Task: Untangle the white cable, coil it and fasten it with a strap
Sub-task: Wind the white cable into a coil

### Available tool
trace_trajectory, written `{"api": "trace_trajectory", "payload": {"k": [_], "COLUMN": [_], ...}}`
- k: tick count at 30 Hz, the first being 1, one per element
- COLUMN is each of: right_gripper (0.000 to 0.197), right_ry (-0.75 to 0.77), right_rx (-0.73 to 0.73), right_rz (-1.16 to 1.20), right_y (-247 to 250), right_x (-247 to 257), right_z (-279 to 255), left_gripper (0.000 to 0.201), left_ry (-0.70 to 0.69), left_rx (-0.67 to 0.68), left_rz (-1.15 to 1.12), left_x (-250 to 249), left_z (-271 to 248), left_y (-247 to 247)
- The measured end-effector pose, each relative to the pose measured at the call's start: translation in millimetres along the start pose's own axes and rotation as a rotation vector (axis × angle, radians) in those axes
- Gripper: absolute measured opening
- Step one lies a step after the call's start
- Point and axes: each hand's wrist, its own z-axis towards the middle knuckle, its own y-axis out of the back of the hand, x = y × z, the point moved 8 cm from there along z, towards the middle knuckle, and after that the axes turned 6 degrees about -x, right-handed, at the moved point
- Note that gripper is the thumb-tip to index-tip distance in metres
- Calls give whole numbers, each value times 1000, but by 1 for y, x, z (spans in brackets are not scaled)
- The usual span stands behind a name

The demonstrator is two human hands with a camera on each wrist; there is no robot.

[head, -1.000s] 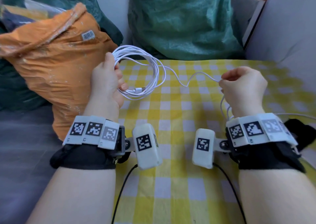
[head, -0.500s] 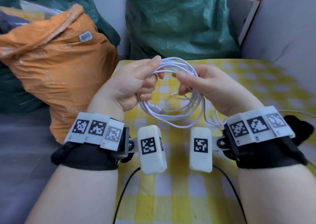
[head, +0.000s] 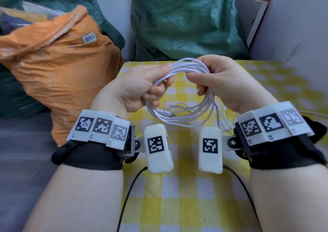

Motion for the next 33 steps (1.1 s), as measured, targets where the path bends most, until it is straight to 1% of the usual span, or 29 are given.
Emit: {"api": "trace_trajectory", "payload": {"k": [2,4,6,8,10,12,15,17,19,22,25,29,33], "right_gripper": [15,17,20,23,19,20,17,11,13,19,20,22,33], "right_ry": [12,-11,-36,-31,-18,0,36,51,50,52,-1,-85,-206], "right_rx": [20,32,48,71,96,101,90,64,29,-45,-94,-51,34], "right_rz": [22,16,-20,-104,-198,-251,-225,-153,-103,-130,-119,-143,-153], "right_y": [-1,-2,-4,-5,-6,-6,-10,-11,-8,0,7,7,1], "right_x": [2,0,-3,-4,-4,-2,5,10,12,10,3,-6,-14], "right_z": [-1,-1,0,0,-1,-1,-3,-5,-4,-1,1,-1,-6], "left_gripper": [41,41,40,37,33,32,40,38,39,40,43,45,44], "left_ry": [32,60,92,112,97,70,29,-2,-15,-21,-20,-32,-66], "left_rx": [14,38,52,55,57,56,43,12,-26,-91,-118,-158,-172], "left_rz": [-22,-34,-27,-11,2,37,82,87,12,-152,-299,-445,-542], "left_x": [2,4,6,7,4,1,-2,-4,-6,-10,-11,-12,-16], "left_z": [-1,-1,-1,-1,-1,-1,-2,-2,-1,2,3,5,6], "left_y": [-2,-5,-6,-7,-10,-12,-15,-13,-9,2,7,10,13]}}
